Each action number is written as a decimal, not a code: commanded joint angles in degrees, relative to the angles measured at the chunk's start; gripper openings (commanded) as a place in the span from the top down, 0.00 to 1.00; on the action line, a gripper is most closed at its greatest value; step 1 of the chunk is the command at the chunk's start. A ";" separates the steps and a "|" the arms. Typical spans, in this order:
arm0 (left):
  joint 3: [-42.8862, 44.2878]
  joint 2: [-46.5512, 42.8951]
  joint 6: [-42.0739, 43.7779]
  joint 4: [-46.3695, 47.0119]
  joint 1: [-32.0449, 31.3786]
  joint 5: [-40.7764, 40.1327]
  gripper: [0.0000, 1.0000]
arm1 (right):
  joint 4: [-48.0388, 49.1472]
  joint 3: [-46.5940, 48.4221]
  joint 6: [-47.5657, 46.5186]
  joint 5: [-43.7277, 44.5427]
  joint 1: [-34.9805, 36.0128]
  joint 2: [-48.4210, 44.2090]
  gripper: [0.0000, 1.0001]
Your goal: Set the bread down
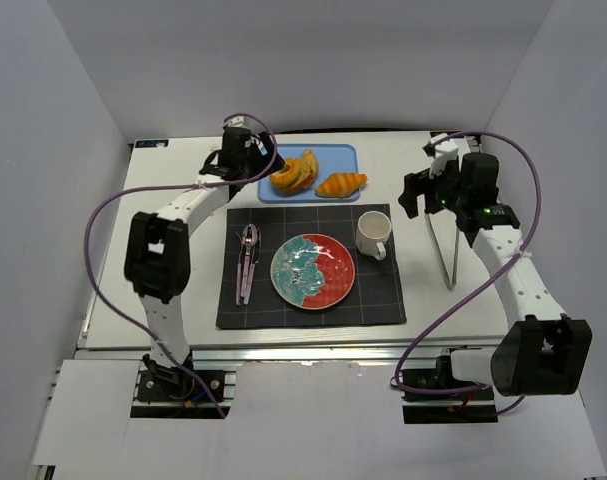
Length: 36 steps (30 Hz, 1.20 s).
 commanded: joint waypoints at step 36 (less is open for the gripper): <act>-52.64 -56.53 -1.16 1.10 -0.15 -13.64 0.22 | -6.62 -6.92 -0.23 19.43 -13.39 19.03 0.12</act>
